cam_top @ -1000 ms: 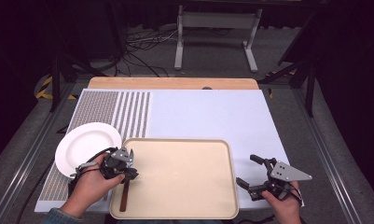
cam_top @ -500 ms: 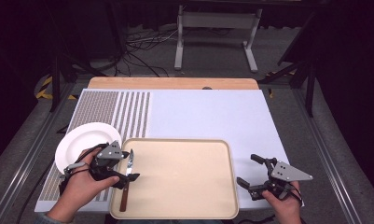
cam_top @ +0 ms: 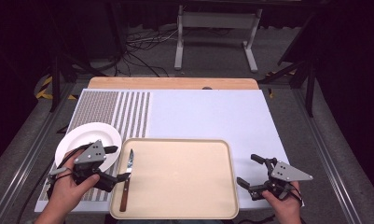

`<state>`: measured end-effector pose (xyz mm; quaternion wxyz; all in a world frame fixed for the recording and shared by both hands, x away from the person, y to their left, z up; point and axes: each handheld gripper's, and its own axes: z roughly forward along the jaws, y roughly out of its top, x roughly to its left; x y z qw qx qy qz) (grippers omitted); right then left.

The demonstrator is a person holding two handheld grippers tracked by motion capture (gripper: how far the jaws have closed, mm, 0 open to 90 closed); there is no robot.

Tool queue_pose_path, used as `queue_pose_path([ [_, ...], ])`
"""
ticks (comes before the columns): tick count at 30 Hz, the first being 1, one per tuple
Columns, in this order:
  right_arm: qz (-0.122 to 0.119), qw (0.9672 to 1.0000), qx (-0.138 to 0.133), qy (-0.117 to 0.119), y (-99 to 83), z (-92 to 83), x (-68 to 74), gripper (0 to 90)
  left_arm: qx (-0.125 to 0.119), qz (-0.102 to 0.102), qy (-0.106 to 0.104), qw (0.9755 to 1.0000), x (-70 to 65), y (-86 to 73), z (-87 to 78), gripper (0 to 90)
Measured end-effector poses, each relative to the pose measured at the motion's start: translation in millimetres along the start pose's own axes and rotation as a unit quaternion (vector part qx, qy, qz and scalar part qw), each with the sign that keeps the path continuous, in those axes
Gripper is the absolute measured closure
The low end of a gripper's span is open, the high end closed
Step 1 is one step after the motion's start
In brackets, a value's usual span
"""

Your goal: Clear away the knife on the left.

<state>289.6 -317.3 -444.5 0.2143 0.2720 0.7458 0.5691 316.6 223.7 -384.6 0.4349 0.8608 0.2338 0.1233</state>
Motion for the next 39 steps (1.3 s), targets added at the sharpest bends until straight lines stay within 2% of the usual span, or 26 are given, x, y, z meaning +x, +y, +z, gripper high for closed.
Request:
queue_pose_path([
  [2,0.001,1.0000,0.001,0.000,0.1,0.0,0.4,2.5,-0.010,0.003,0.005,0.9999,1.4,-2.8,-2.6,4.2],
  [3,0.001,1.0000,0.001,0.001,0.1,0.2,0.7,2.5,-0.025,-0.002,0.012,0.9996,2.9,-7.1,-5.7,4.1],
  [4,0.000,1.0000,0.001,0.001,0.2,0.3,0.7,2.5,-0.025,-0.002,0.012,0.9996,2.9,-7.1,-5.7,4.1],
  [10,0.001,1.0000,0.000,0.000,0.2,0.2,0.7,2.5,-0.064,0.004,0.029,0.9975,7.5,-20.1,-15.8,3.7],
  [14,-0.001,1.0000,0.000,0.000,-0.1,0.3,0.2,2.5,-0.092,0.007,0.037,0.9950,9.3,-31.9,-22.8,3.1],
  [18,0.000,1.0000,0.000,0.000,0.1,0.3,0.2,2.5,-0.126,0.002,0.048,0.9908,11.7,-45.1,-28.1,2.2],
  [21,0.000,1.0000,-0.001,0.000,0.2,0.3,0.4,2.4,-0.133,-0.001,0.051,0.9899,13.1,-50.9,-30.8,1.9],
  [23,-0.002,1.0000,-0.001,-0.001,0.1,0.0,0.1,2.4,-0.148,-0.004,0.057,0.9874,14.8,-60.6,-34.1,1.9],
  [24,-0.002,1.0000,-0.001,-0.001,0.1,0.0,0.1,2.4,-0.148,-0.004,0.057,0.9874,14.8,-60.6,-34.1,1.9],
  [26,-0.001,1.0000,-0.002,-0.001,-0.1,0.2,0.0,2.4,-0.159,-0.014,0.061,0.9852,17.1,-69.0,-35.7,1.9],
  [27,0.000,1.0000,-0.002,-0.001,-0.1,0.4,0.0,2.5,-0.160,-0.013,0.066,0.9849,19.0,-72.0,-37.0,1.9],
  [30,-0.001,1.0000,-0.002,-0.001,-0.1,0.3,-0.2,2.4,-0.167,-0.026,0.068,0.9833,22.8,-82.3,-38.3,1.9],
  [34,0.002,1.0000,-0.001,-0.002,-0.4,-0.3,-0.4,2.4,-0.163,-0.025,0.076,0.9833,28.1,-94.5,-39.7,2.0],
  [39,0.002,1.0000,-0.001,-0.003,-0.6,-0.2,-0.6,2.4,-0.165,-0.038,0.076,0.9827,33.2,-106.3,-39.3,2.0],
])
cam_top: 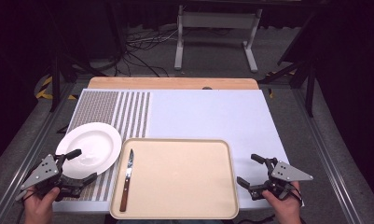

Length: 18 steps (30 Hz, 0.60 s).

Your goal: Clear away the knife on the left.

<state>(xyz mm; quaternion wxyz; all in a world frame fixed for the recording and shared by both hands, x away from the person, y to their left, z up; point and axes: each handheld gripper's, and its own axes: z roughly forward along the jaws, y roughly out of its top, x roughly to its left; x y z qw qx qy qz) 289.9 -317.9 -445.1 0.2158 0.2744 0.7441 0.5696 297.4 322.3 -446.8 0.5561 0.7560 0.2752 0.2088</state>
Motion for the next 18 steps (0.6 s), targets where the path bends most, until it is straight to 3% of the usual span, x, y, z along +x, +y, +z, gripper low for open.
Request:
queue_pose_path([
  [6,-0.001,1.0000,0.000,-0.001,-0.7,0.0,-1.1,2.4,0.013,0.000,0.008,0.9999,3.9,-9.7,0.3,2.0],
  [11,-0.001,1.0000,0.003,-0.001,-1.2,-0.4,-1.6,2.4,0.022,-0.016,-0.001,0.9996,4.2,-18.0,-0.3,2.0],
  [18,0.002,1.0000,0.004,-0.003,-3.4,-0.6,-3.7,2.4,0.022,-0.036,0.002,0.9991,3.4,-22.5,-0.7,2.2],
])
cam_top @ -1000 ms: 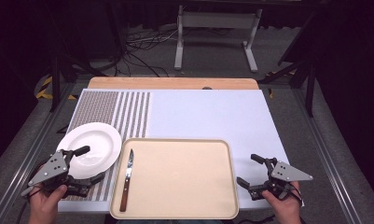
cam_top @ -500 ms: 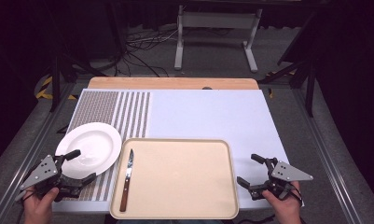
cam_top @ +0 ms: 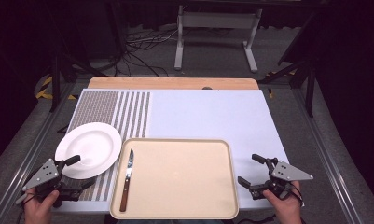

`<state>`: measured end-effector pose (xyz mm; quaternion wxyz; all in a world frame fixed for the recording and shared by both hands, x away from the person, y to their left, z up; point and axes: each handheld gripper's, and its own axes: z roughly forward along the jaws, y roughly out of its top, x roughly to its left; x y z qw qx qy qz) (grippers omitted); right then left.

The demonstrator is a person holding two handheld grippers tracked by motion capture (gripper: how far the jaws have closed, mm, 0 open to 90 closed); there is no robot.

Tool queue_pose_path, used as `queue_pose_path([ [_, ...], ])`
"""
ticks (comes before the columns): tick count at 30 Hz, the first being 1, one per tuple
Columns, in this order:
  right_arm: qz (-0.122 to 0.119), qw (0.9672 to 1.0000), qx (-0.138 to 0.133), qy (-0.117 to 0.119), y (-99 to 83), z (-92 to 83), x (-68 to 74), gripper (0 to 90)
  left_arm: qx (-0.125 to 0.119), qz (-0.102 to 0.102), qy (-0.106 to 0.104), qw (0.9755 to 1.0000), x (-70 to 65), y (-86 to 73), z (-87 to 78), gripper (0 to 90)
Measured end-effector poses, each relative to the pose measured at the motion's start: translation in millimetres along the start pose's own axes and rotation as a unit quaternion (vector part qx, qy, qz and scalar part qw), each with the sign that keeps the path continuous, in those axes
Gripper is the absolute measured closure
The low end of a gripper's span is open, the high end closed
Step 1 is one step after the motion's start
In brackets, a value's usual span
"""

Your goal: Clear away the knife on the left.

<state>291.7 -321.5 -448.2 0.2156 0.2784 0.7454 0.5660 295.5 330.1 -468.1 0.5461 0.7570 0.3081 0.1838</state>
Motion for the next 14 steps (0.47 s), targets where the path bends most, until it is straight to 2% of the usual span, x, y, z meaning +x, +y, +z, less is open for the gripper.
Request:
queue_pose_path([
  [4,0.000,1.0000,0.001,0.000,-0.1,0.5,-0.1,2.4,0.004,-0.002,0.000,1.0000,0.0,0.1,-0.3,2.2],
  [7,-0.001,1.0000,0.001,0.000,0.1,0.3,0.1,2.4,-0.001,-0.002,0.005,1.0000,-0.9,1.0,-1.7,2.3],
  [14,-0.002,1.0000,0.002,-0.002,0.3,0.5,0.3,2.4,-0.012,-0.006,0.001,0.9999,-1.6,2.5,-3.6,2.2],
])
